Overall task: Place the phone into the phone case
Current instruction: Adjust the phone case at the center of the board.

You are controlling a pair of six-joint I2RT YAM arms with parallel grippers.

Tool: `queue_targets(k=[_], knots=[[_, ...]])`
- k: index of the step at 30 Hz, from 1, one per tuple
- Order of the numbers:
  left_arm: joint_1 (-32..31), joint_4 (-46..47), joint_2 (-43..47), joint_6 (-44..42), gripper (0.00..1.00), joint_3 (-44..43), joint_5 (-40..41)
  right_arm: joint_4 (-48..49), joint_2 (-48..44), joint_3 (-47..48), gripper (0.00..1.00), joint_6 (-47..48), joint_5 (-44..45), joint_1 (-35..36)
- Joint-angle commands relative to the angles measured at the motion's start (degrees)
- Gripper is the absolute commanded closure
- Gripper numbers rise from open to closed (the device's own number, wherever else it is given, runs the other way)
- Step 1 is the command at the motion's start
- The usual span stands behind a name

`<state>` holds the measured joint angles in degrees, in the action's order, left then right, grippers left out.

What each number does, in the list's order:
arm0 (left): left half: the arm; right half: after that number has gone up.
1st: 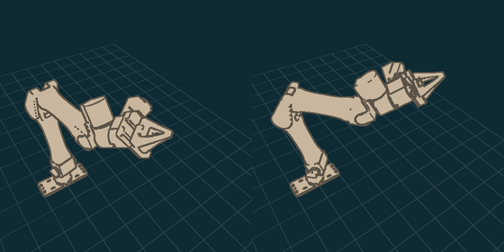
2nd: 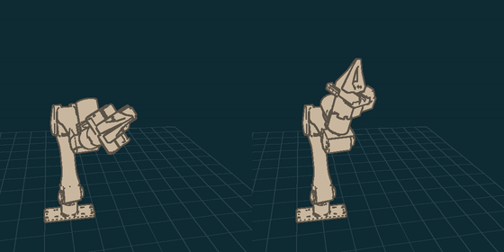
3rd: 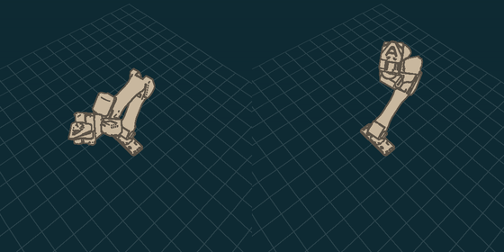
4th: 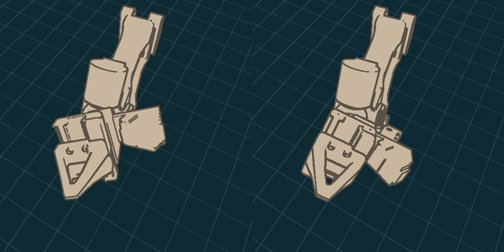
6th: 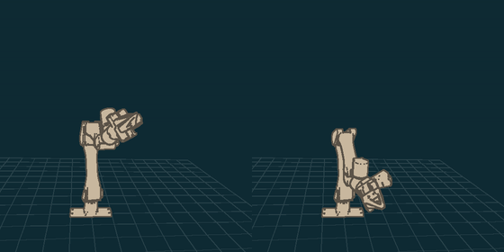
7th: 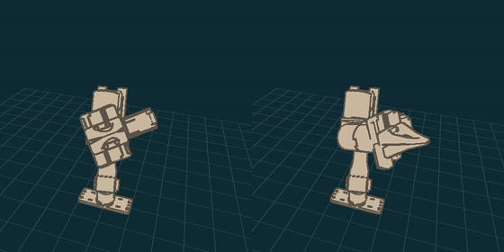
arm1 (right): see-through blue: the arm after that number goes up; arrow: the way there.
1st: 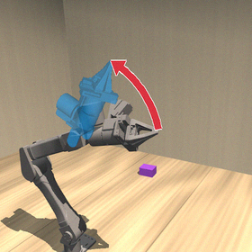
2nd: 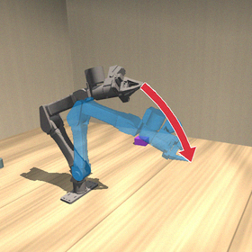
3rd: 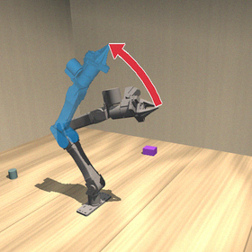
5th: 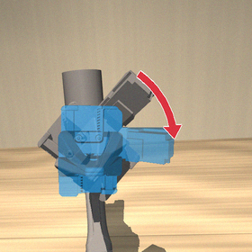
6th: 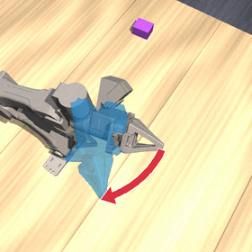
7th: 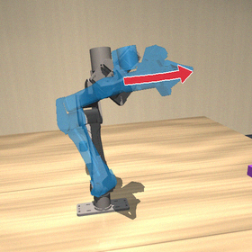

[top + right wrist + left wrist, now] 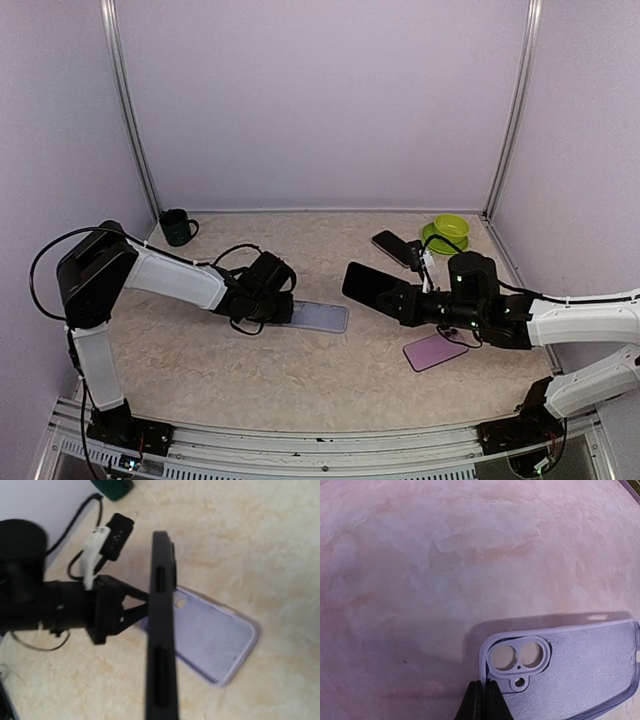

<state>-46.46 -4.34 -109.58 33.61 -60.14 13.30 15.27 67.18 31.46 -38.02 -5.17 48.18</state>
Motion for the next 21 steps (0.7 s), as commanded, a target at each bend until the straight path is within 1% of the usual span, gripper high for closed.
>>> queue_targets(k=[1, 5, 9, 15, 18, 21], knots=[[-4.96, -3.05, 2.39, 4.96, 0.95, 1.56, 2.43, 0.6, 2.69, 4.35, 1.0, -1.25, -1.51, -0.55], [-7.42, -3.09, 2.64, 7.07, 0.95, 2.23, 3.77, -3.13, 7.48, 7.5, 1.0, -2.18, -3.65, -1.04], [-8.1, -2.89, 2.36, 9.43, 0.95, 3.51, 4.32, -6.88, 12.94, 11.34, 1.0, -3.66, -6.96, -1.76], [-8.47, -2.15, 4.11, 11.05, 0.91, 5.21, 5.24, -6.06, 18.78, 13.42, 1.0, -5.74, -15.68, -2.3], [-8.47, -1.12, 5.57, 11.02, 0.9, 5.99, 5.38, -5.95, 20.67, 14.54, 1.0, -6.37, -17.7, -2.3], [-8.54, 1.09, 7.54, 10.3, 0.87, 7.33, 5.35, -6.51, 22.37, 15.94, 1.0, -6.7, -18.99, -2.28]])
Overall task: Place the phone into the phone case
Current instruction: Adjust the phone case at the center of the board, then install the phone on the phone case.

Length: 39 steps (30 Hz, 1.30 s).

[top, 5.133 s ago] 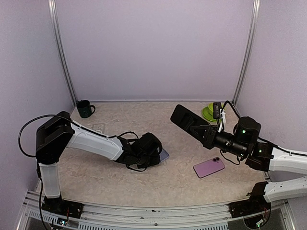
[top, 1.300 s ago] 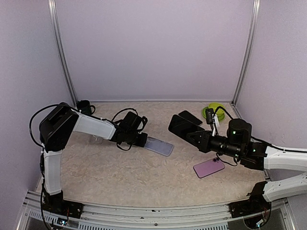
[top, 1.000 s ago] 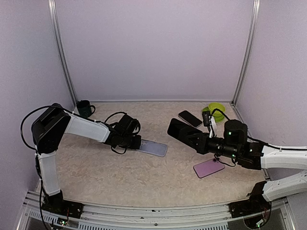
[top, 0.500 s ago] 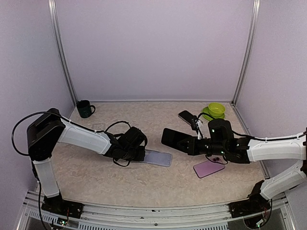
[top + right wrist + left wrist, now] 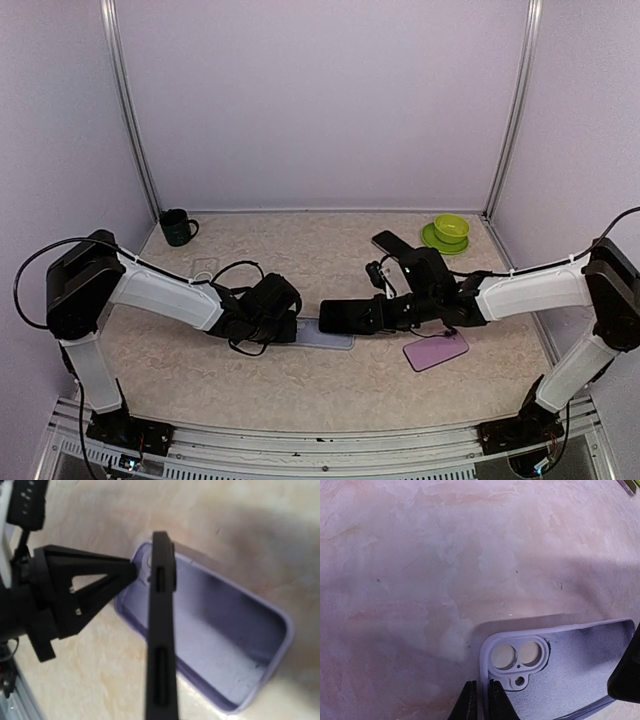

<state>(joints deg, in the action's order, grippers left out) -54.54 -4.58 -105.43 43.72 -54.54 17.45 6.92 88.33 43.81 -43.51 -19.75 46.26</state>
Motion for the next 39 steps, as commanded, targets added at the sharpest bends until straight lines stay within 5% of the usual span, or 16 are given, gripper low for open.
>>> queue_targets(k=[1, 13, 25, 39], knots=[[-0.41, 2.29, 4.34, -0.14, 0.85, 2.26, 1.11, 1.55, 1.61, 4.04, 1.0, -1.35, -4.57, -0.38], [-0.13, 10.85, 9.3, 0.0, 0.71, 7.17, -1.2, -1.93, 6.45, 9.16, 1.0, -2.53, -7.38, -0.38], [3.0, 27.53, 14.28, 4.09, 0.65, 20.12, -6.6, -2.28, 10.48, 11.13, 1.0, -4.77, -9.99, -0.37], [3.5, 38.45, 11.09, 6.49, 0.63, 24.27, -10.25, -2.23, 13.22, 12.78, 1.0, -6.22, -11.4, -0.47]])
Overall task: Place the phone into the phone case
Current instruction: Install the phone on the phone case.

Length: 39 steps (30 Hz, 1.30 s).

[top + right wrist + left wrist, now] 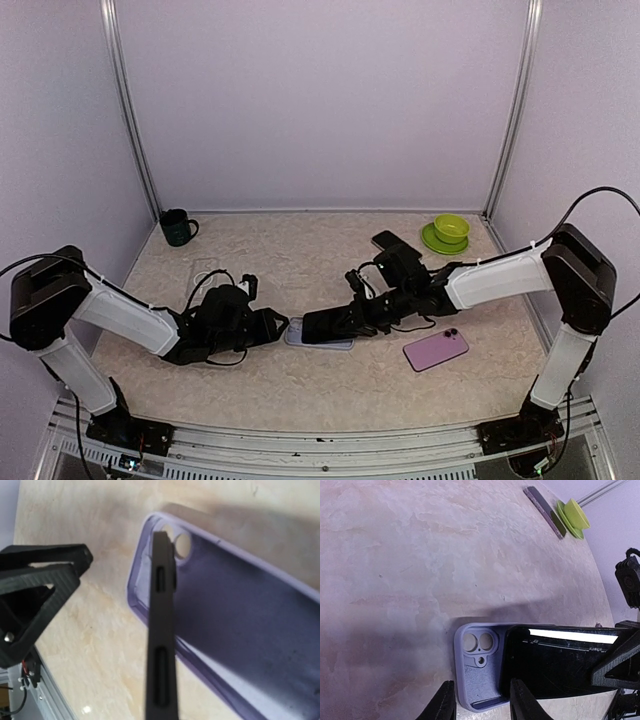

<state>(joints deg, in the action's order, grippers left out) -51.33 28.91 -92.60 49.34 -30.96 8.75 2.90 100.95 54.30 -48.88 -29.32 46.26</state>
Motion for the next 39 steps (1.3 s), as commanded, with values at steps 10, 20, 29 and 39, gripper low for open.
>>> queue_targets(k=[10, 20, 29, 39], knots=[[-0.4, 7.7, -5.33, 1.92, 0.62, 0.98, -2.0, 1.54, 3.17, 3.03, 1.0, -4.47, -5.95, -1.88], [-0.79, 8.51, -6.27, 2.07, 0.62, 1.21, -1.56, 4.91, 6.57, 1.99, 1.0, -8.18, -11.86, -3.54], [-0.98, 9.87, -7.41, 2.42, 0.63, 1.12, -2.17, 4.88, 9.92, 2.31, 1.0, -9.55, -15.06, -4.71], [-1.39, 11.3, -8.78, 2.62, 0.62, 0.99, -2.44, 5.81, 13.57, 2.64, 1.0, -11.11, -20.99, -6.35]])
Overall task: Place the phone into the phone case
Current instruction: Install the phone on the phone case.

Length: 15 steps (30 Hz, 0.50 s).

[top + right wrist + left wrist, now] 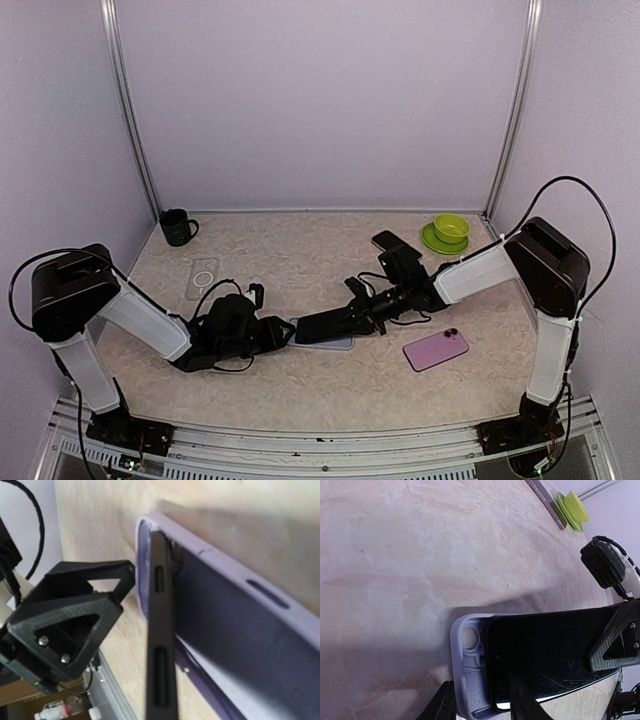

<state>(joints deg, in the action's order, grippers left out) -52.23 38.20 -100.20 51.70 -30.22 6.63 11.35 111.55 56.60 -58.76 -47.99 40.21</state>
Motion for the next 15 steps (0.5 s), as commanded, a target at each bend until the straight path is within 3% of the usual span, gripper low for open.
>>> queue_targets(k=[1, 15], knots=[[-0.58, 2.33, -1.28, 0.36, 0.63, 0.31, -0.44, -2.69, 3.3, 0.55, 1.0, -1.34, -2.7, -0.35], [-1.64, 5.0, -3.65, -0.09, 0.62, -0.66, -0.96, -3.37, 6.91, 2.11, 1.0, -2.58, -4.39, -0.46]])
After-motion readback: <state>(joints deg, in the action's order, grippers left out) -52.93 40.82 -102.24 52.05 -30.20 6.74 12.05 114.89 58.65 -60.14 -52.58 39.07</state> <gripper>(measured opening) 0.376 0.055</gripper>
